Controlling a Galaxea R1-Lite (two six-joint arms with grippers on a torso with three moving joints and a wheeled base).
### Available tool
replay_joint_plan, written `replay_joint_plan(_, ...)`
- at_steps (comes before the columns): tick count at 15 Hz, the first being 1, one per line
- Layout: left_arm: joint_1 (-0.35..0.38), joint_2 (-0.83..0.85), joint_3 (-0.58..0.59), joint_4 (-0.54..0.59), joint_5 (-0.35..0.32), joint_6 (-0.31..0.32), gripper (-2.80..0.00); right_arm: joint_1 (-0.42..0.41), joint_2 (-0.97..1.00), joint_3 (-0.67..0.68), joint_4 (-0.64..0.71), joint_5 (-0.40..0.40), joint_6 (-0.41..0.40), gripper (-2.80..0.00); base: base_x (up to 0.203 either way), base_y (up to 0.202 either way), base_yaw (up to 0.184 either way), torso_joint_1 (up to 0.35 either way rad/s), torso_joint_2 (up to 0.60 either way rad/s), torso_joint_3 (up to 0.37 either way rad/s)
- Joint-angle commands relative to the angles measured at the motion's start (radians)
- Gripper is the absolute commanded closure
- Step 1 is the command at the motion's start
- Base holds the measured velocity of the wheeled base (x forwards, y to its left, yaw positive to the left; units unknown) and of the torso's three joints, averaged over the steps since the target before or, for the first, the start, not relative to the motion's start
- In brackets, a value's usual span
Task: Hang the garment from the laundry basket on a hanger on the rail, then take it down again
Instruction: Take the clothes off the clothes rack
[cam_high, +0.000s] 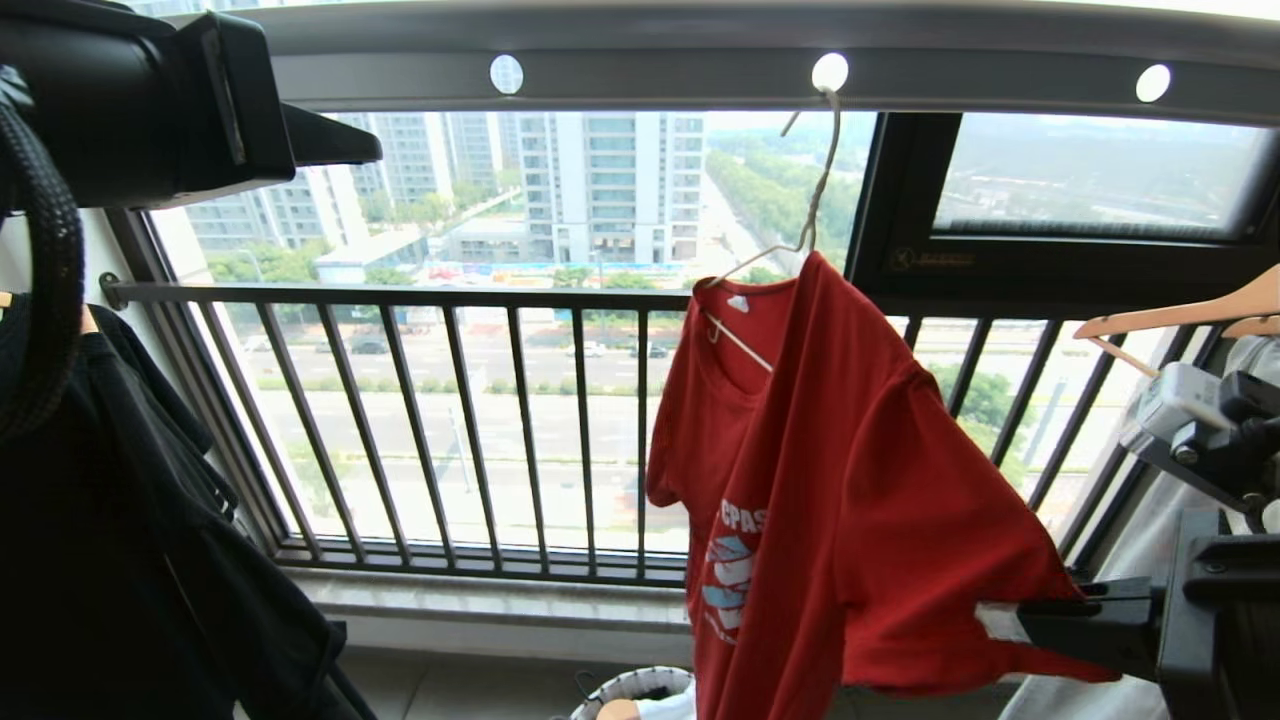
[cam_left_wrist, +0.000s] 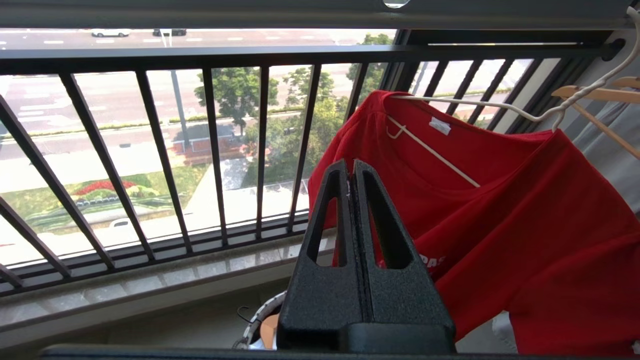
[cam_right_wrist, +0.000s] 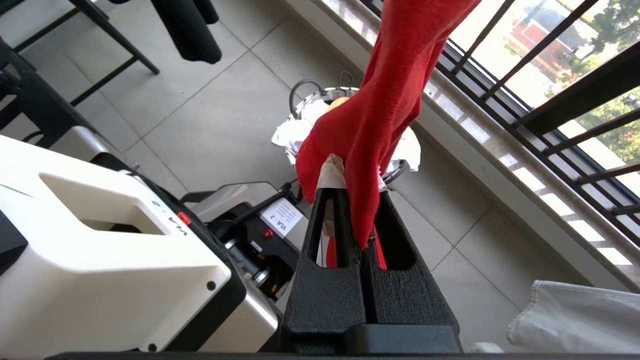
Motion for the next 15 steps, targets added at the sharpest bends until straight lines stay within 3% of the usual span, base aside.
replay_joint_plan(1, 0.0, -0.001, 0.0, 0.001, -0.001, -0.001, 0.0, -0.001, -0.061, 0.065, 0.001, 0.0, 0.001, 0.0, 0.0, 0.0, 0.0, 0.0, 0.0, 0.0)
replay_joint_plan(8, -0.001, 0.0, 0.001, 0.001, -0.001, -0.001, 0.0, -0.017, -0.127, 0.226, -0.003, 0.005, 0.008, 0.0, 0.0, 0.0, 0.0, 0.0, 0.0, 0.0)
replay_joint_plan(15, -0.001, 0.004, 0.001, 0.001, -0.001, -0.001, 0.0, -0.02, -0.128, 0.344, -0.093, 0.003, 0.009, 0.0, 0.0, 0.0, 0.0, 0.0, 0.0, 0.0)
